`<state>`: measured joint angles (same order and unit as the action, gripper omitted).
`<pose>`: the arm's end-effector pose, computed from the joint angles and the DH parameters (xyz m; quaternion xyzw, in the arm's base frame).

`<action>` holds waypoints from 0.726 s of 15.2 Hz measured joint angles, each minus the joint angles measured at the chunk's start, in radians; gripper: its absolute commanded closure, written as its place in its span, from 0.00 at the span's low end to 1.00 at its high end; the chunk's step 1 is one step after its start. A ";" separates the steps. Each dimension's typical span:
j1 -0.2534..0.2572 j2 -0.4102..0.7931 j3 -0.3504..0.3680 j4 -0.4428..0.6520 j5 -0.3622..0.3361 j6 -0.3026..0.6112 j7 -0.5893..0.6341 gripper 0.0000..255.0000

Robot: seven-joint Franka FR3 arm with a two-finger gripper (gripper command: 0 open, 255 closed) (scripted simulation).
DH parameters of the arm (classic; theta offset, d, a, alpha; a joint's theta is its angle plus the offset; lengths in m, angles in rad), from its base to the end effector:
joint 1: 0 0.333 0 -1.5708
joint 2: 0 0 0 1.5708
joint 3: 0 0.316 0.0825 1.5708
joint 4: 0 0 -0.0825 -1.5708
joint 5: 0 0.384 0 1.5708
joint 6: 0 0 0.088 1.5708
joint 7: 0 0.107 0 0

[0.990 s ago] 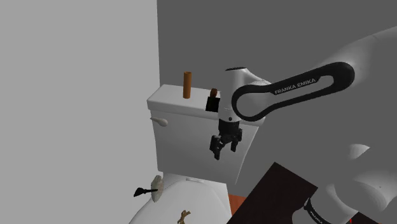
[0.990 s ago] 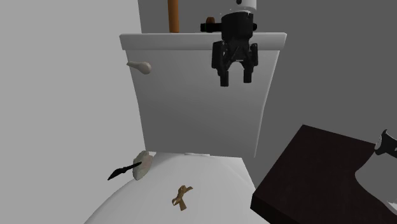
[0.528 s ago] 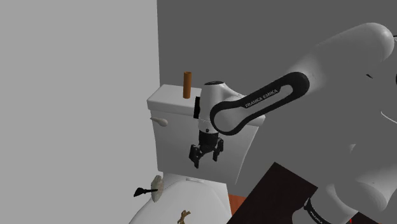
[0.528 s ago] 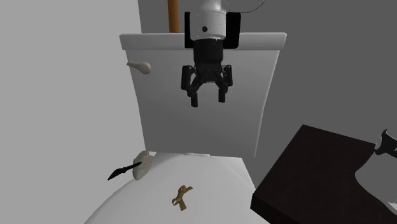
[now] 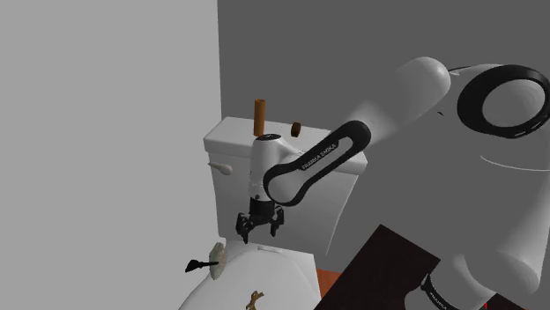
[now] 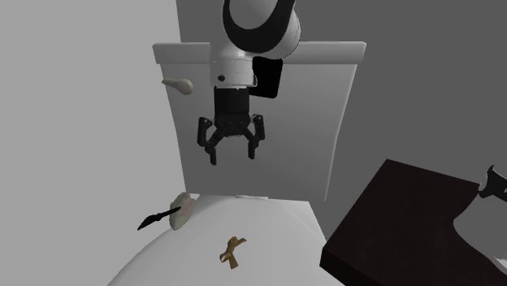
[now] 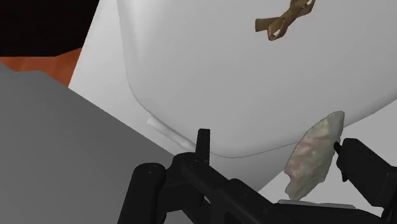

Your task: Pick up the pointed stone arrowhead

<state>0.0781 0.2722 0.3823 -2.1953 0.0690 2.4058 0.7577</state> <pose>0.4937 0.2451 0.2652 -0.9810 0.1786 0.0600 0.0470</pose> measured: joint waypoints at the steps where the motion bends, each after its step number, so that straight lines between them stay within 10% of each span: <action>1: 0.011 0.045 -0.009 0.036 -0.017 0.012 0.025 0.00; 11: 0.140 0.434 -0.094 0.426 -0.098 0.046 0.211 0.00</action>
<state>0.2181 0.7065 0.2886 -1.7688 -0.0292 2.4518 0.9683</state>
